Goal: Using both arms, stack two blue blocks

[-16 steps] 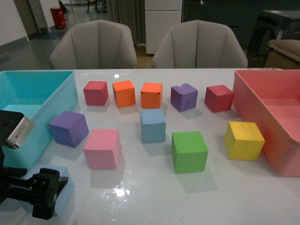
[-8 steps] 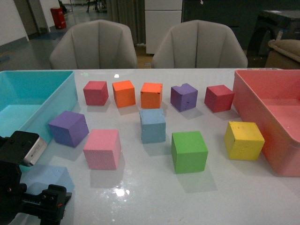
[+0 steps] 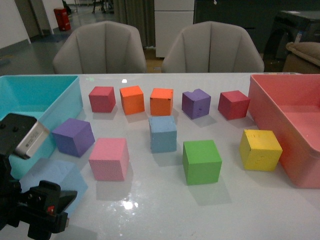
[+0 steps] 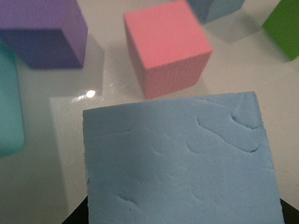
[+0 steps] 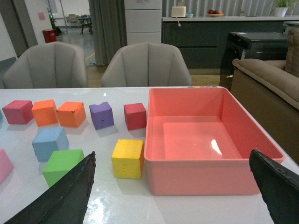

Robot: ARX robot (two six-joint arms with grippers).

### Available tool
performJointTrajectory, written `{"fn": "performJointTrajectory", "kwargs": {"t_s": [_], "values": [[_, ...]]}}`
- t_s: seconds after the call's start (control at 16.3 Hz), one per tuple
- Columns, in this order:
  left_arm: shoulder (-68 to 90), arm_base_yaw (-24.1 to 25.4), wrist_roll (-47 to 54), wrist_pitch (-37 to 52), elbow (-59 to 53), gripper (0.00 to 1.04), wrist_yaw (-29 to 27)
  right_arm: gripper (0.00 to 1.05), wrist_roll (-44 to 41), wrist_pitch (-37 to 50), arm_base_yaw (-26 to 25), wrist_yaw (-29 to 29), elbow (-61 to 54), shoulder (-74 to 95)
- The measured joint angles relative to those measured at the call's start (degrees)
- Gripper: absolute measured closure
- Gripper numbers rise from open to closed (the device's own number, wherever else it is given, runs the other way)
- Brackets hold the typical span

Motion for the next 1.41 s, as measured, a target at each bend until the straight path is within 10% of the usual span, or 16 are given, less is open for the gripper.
{"fn": "performJointTrajectory", "kwargs": {"t_s": [0.49, 1.41], "values": [[14.4, -18.3, 1.9, -13.2, 30.7, 0.53, -8.8, 0.06, 0.0, 0.0, 0.0, 0.0, 0.0, 0.0], [35.7, -16.9, -11.5, -26.8, 61.6, 0.53, -14.9, 0.06, 0.0, 0.0, 0.0, 0.0, 0.0, 0.0]]}}
